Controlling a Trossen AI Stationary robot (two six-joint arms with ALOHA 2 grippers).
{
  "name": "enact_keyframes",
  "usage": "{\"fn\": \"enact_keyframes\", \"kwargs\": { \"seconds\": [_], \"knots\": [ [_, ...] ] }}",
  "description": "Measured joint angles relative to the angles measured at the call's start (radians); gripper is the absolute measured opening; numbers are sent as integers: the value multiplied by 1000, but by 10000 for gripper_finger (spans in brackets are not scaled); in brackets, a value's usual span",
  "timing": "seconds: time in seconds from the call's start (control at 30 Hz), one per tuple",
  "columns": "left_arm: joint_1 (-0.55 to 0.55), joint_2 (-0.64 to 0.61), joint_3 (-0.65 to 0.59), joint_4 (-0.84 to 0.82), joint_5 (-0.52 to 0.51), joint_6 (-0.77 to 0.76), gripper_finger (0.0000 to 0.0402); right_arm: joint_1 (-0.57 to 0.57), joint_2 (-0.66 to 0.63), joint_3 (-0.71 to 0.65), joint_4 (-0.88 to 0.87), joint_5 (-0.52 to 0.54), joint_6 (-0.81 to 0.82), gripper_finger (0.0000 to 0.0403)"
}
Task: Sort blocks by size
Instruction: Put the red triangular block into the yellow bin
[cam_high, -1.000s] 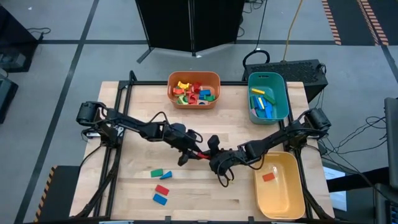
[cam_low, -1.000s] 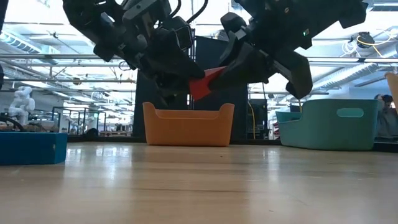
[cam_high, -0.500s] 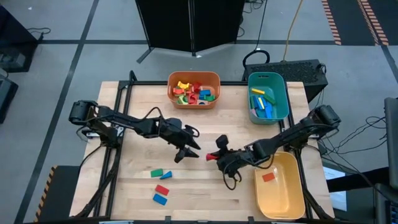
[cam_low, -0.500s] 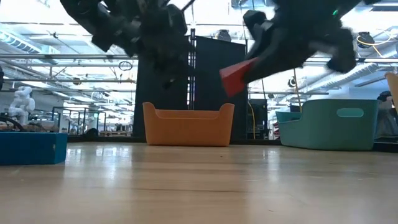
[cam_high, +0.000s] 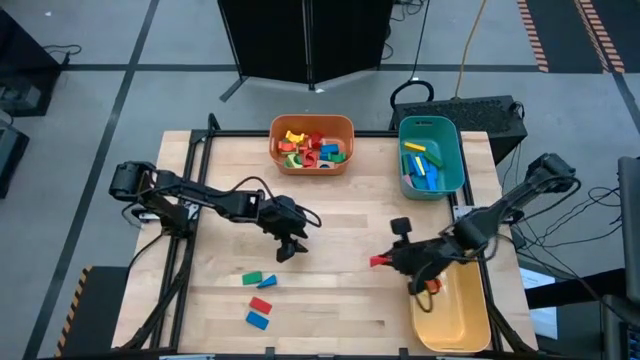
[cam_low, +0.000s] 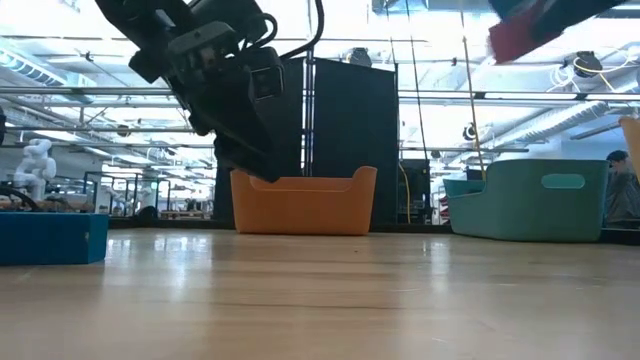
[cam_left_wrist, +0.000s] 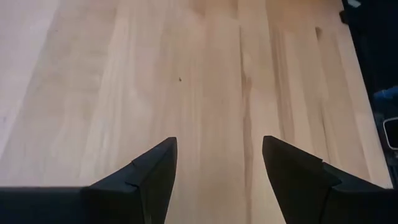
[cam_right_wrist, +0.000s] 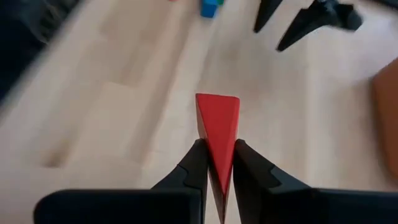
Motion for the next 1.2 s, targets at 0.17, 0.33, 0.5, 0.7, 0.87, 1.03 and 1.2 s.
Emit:
{"fn": "enact_keyframes", "kwargs": {
  "seconds": [0.17,0.33,0.5,0.7,0.87,1.03,1.2],
  "knots": [
    [-29,0,0,-30,-8,24,235,66,-93,0,-103,-94,232,38],
    [-68,0,0,-97,-94,23,235,125,-117,0,-165,-239,459,41],
    [-106,0,0,-152,-150,15,235,191,-109,0,-265,-270,620,41],
    [-163,0,0,-176,-153,20,235,244,-66,0,-325,-218,775,45],
    [-191,0,0,-197,-160,18,235,278,10,0,-331,-220,874,45],
    [-194,0,0,-226,-171,16,235,313,108,0,-385,-323,976,46],
    [-194,0,0,-224,-171,16,235,326,182,0,-403,-365,1010,48]
  ]
}}
